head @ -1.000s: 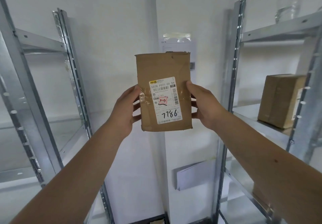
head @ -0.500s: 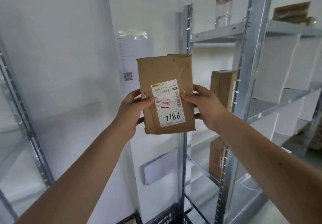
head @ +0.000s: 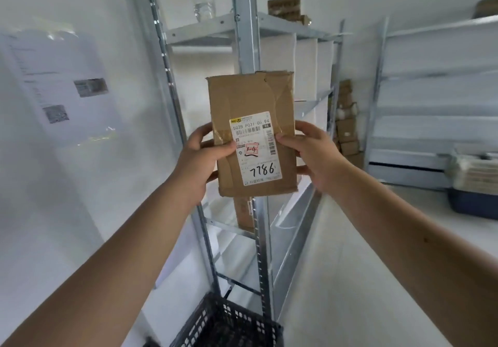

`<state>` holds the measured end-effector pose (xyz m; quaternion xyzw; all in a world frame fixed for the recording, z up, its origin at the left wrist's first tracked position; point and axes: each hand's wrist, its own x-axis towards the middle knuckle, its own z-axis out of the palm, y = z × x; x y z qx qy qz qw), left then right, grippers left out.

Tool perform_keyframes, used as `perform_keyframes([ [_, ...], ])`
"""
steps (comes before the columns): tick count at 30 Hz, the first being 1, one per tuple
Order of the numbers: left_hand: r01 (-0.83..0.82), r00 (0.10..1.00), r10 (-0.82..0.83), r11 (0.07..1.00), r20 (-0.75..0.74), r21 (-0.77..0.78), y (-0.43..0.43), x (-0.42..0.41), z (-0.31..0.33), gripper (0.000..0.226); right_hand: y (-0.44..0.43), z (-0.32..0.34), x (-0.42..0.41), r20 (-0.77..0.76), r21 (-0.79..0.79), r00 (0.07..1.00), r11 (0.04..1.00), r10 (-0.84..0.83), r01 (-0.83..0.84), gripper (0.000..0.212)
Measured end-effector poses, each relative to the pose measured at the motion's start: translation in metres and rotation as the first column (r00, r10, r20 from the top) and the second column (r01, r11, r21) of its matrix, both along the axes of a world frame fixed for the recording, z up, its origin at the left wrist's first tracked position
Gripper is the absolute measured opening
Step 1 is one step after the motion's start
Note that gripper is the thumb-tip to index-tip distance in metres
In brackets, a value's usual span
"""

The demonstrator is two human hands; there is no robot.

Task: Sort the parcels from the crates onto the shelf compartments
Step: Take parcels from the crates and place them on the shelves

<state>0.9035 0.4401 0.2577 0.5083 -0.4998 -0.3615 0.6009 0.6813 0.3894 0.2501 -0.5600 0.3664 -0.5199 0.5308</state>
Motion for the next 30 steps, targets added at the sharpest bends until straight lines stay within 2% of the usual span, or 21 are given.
perform_keyframes([
  [5,0.127,0.992,-0.126,0.992,-0.016,0.026,-0.034,-0.066,-0.01,0.063,-0.001,-0.009,-0.072,-0.013,0.014,0.989,0.989,-0.15,0.15,0.035],
  [13,0.274,0.961,-0.275,0.96,0.011,0.05,-0.105,-0.182,-0.018,0.057,-0.036,-0.025,-0.185,-0.002,0.057,0.951,0.95,-0.308,0.307,0.032],
  [19,0.34,0.94,-0.34,0.939,-0.008,0.048,-0.174,-0.272,-0.02,0.052,-0.09,-0.026,-0.273,-0.02,0.062,0.935,0.933,-0.355,0.356,0.034],
  [30,0.325,0.945,-0.323,0.944,-0.044,0.059,-0.286,-0.387,-0.044,0.051,-0.201,-0.034,-0.387,-0.05,0.088,0.944,0.94,-0.326,0.329,0.031],
])
